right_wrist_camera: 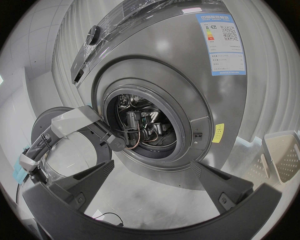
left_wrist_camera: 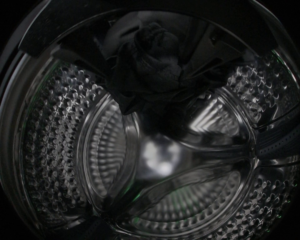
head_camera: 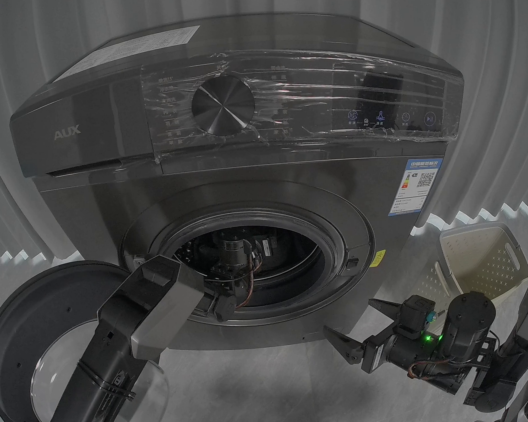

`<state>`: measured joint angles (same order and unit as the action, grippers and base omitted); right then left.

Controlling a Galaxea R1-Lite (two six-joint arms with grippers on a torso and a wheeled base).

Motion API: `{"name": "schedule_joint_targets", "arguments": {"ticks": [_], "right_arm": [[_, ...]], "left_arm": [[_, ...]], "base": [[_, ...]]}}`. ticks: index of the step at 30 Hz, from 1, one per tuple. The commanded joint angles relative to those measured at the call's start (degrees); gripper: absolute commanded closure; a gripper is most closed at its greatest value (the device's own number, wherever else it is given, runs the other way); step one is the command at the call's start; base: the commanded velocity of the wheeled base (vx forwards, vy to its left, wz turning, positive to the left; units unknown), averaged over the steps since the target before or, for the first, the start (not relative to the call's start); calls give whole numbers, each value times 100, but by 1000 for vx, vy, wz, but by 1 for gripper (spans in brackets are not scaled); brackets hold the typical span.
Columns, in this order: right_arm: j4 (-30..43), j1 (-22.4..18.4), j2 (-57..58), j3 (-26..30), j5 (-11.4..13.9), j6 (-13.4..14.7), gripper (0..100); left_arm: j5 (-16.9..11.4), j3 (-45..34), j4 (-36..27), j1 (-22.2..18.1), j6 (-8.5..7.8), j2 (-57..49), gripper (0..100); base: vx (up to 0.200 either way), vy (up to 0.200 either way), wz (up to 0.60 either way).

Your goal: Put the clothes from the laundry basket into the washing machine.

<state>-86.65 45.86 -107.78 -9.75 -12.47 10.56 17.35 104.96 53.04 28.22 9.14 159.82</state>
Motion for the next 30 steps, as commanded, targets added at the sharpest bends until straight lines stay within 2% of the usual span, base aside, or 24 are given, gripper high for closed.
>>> {"name": "schedule_joint_targets", "arguments": {"ticks": [1,5,6,8,9,12,16,17,19,21,23,24,26,30], "right_arm": [[-1,-7,11,8,-1,-1,0],[-1,-33,90,8,-19,-27,0],[-1,-42,99,8,-10,-27,0],[-1,-51,117,17,-19,-19,0],[-1,-51,125,17,-19,-19,0],[-1,-25,204,70,-19,-19,0],[8,-16,389,114,-45,-27,0],[8,-16,407,123,-45,-27,0],[8,-16,609,219,-54,-54,0],[8,-16,714,290,-54,-54,0],[8,-16,749,351,-54,-54,0],[8,-16,749,351,-54,-54,0],[8,2,758,378,-62,-45,0],[8,-25,899,386,-80,-19,0]], "left_arm": [[-3,-1320,75,245,26,-900,0],[-3,-3017,470,562,26,-1919,0],[-3,-3175,505,588,26,-2007,0],[-3,-3992,716,720,26,-2491,0],[-3,-4089,752,737,26,-2552,0],[-3,-5223,1103,948,26,-3299,0],[-3,-6682,1384,1335,88,-4328,0],[-3,-6787,1402,1370,88,-4407,0],[-21,-7666,1525,1634,114,-5039,0],[-21,-8158,1604,1819,158,-5382,0],[-3,-8519,1701,1977,272,-5690,0],[-3,-8545,1701,1985,281,-5707,0],[-3,-8861,1780,2021,413,-6103,0],[-3,-9134,1789,1977,474,-6639,0]], "base": [[0,0,0],[0,0,0],[0,0,0],[0,0,0],[0,0,0],[0,0,0],[0,0,0],[0,0,0],[0,0,0],[0,0,0],[0,0,0],[0,0,0],[0,0,0],[0,0,0]]}}
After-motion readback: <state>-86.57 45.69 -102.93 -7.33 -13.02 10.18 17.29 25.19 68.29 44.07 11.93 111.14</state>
